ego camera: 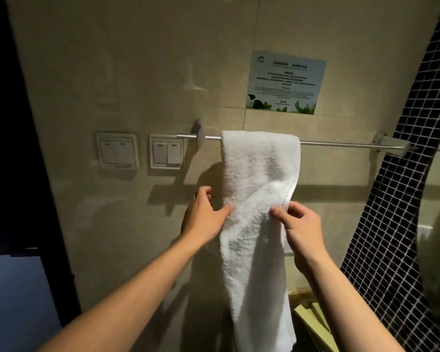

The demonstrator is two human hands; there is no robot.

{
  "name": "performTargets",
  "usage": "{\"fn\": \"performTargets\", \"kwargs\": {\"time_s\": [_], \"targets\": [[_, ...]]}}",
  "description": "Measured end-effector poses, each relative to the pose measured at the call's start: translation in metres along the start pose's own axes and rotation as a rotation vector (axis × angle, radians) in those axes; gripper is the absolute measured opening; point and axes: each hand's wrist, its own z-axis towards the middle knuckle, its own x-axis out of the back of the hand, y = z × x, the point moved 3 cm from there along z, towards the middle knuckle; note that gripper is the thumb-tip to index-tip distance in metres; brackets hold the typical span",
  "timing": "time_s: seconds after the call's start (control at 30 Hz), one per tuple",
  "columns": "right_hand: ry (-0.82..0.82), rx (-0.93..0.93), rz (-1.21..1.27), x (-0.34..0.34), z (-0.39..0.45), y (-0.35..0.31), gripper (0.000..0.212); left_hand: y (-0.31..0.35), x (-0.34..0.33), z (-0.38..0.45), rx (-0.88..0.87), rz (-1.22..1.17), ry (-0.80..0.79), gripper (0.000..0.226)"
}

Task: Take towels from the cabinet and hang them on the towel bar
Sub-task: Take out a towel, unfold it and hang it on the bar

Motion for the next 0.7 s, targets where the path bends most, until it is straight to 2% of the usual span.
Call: {"fn": "performTargets", "kwargs": {"time_s": [0.07, 0.1, 0.17, 0.27, 0.4, 0.5, 0.7], "targets": [[0.007, -0.014, 0.0, 0.002, -0.001, -0.001, 0.006, -0.005, -0.007, 0.003, 0.02, -0.031, -0.066, 0.029], [0.005, -0.017, 0.002, 0.003, -0.002, -0.003, 0.005, -0.005, -0.008, 0.001, 0.007, -0.039, -0.073, 0.021], [0.0, -0.017, -0.002, 0.006, -0.003, -0.006, 0.005, -0.006, -0.006, -0.001, -0.033, -0.09, -0.048, 0.031], [0.019, 0.018, 0.002, 0.01, -0.002, -0.019, 0.005, 0.009, 0.013, 0.003, -0.096, -0.184, 0.019, 0.017], [0.045, 0.103, 0.048, 0.009, 0.009, -0.048, 0.006, 0.046, 0.043, 0.007, -0.23, -0.284, 0.087, 0.016], [0.042, 0.117, 0.099, 0.005, 0.017, -0.065, 0.007, 0.069, 0.06, 0.006, -0.273, -0.344, 0.085, 0.008], [0.043, 0.143, 0.142, 0.004, 0.027, -0.088, 0.007, 0.1, 0.078, 0.004, -0.347, -0.421, 0.087, 0.008]]}}
